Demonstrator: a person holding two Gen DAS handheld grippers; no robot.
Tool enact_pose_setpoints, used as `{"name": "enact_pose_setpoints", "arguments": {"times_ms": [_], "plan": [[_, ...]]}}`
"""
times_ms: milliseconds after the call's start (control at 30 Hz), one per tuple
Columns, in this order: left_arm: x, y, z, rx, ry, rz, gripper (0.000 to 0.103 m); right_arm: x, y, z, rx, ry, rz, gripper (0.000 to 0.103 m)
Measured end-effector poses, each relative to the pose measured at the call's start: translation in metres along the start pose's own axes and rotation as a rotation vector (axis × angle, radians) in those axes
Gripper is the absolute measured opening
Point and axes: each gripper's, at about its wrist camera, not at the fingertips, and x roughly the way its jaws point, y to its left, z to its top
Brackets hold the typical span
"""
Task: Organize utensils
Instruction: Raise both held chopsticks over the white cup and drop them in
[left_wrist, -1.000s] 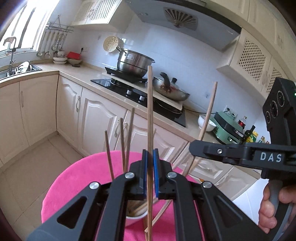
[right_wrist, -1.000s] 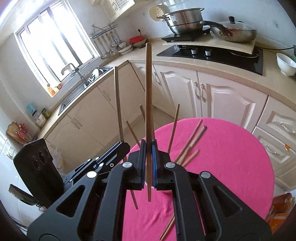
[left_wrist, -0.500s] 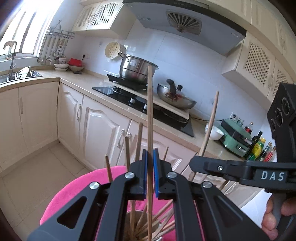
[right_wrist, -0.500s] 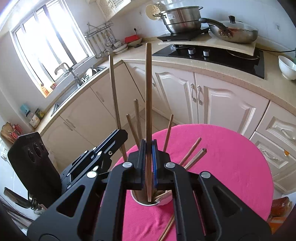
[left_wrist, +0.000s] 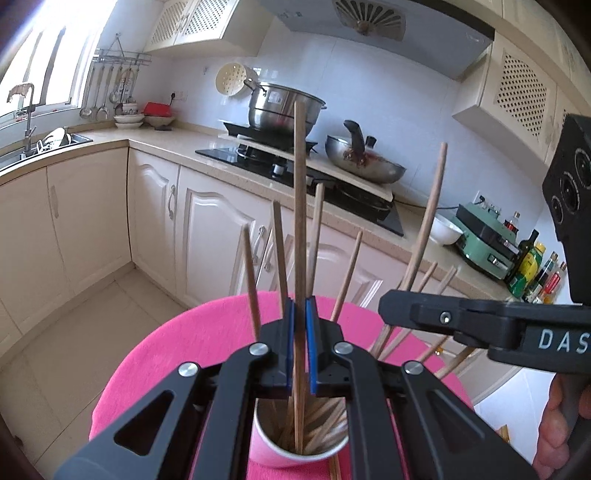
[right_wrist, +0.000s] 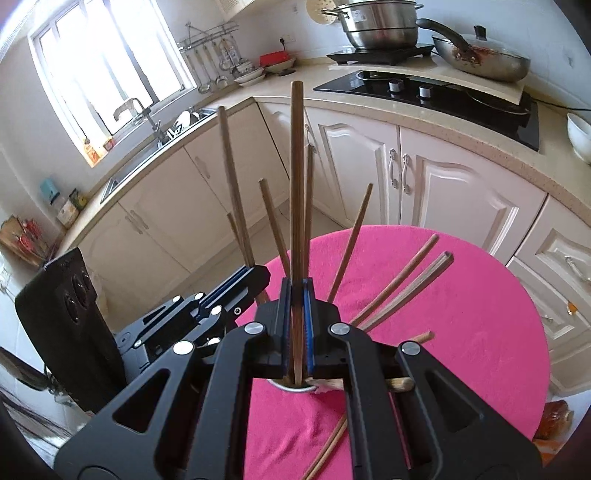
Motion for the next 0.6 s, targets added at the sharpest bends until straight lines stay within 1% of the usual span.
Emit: {"name": "enact_pose_setpoints", "arguments": {"times_ms": [167, 300, 533, 567, 600], "plan": [[-0.007, -0.001, -0.012, 0.012, 0.047, 0.012, 0.006, -0.005, 0.005, -0.009, -0.017, -0.013, -0.011, 0.006], [-0.009, 0.0, -0.02, 0.019, 0.098, 0.015, 0.006, -0.01, 0.017, -0.014, -0.075, -0.03, -0.021, 0.007], [-0.016, 0.004, -0.027, -0.004, 0.158, 0.024, 0.007, -0.009, 0.024, -0.022, -0.107, -0.026, -0.036, 0.007], [-0.017, 0.005, -0.028, -0.006, 0.167, 0.028, 0.008, -0.009, 0.026, -0.023, -0.113, -0.025, -0.038, 0.007], [-0.018, 0.005, -0.028, -0.008, 0.173, 0.03, 0.013, -0.01, 0.027, -0.024, -0.123, -0.024, -0.041, 0.007]]}}
